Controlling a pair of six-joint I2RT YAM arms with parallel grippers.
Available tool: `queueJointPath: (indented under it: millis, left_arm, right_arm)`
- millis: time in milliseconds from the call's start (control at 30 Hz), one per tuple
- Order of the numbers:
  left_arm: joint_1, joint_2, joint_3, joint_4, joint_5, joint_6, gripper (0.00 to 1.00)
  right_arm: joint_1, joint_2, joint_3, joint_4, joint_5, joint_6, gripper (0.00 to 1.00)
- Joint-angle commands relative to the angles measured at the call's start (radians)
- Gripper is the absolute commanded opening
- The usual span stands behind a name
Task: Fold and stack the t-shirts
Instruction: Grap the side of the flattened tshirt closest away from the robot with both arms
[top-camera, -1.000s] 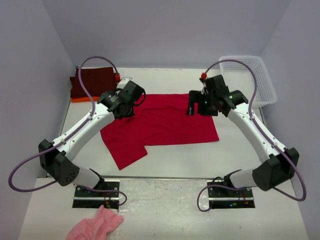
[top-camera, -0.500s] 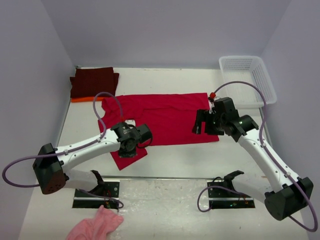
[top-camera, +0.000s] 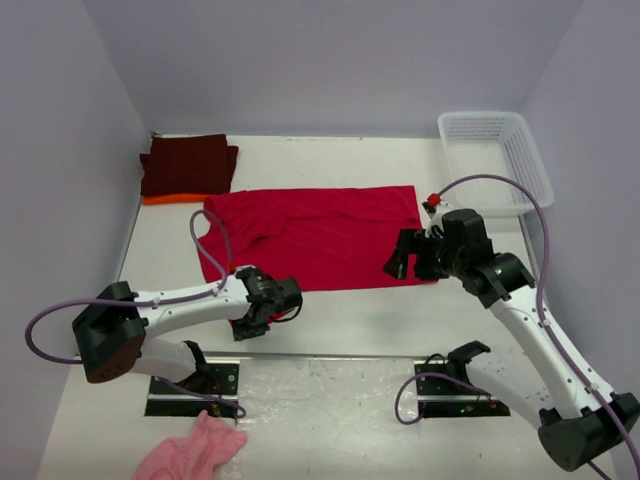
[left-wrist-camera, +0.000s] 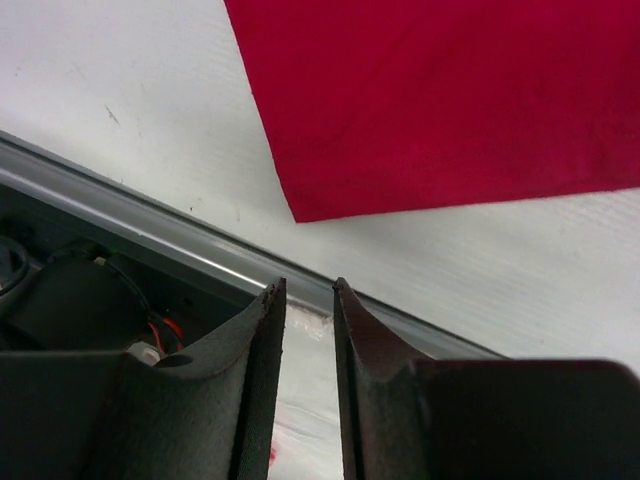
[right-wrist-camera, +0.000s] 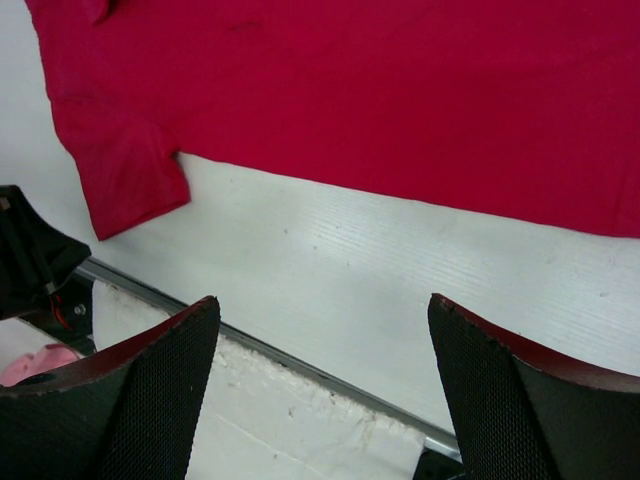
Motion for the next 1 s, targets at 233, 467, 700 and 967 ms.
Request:
queueJointPath:
  millis: [233,467,700,967]
  left_arm:
    - [0.145,-0.033,-0.072,0.170,-0.029,0.078,0.25]
    - [0.226,-0.021,-0.089,0.244,0.023,0.190,0.32]
    - [0.225,0.057,-0.071,0.206,0.050,0.195,0.31]
    - [0.223,0.168,-0.032,0.180,0.074,0.207,0.31]
  right_arm:
    - [0.031,-0.044,-0.025,0.048,-0.046,-0.017,0.85]
    - [0.042,-0.054,-0.020,0.045,-0.046,-0.020,0.85]
    - [0.041,-0.077,-0.009,0.039,-0.040,-0.020,0.85]
    - [0.042,-0.088,0.000,0.037,-0.045,-0.021,0.86]
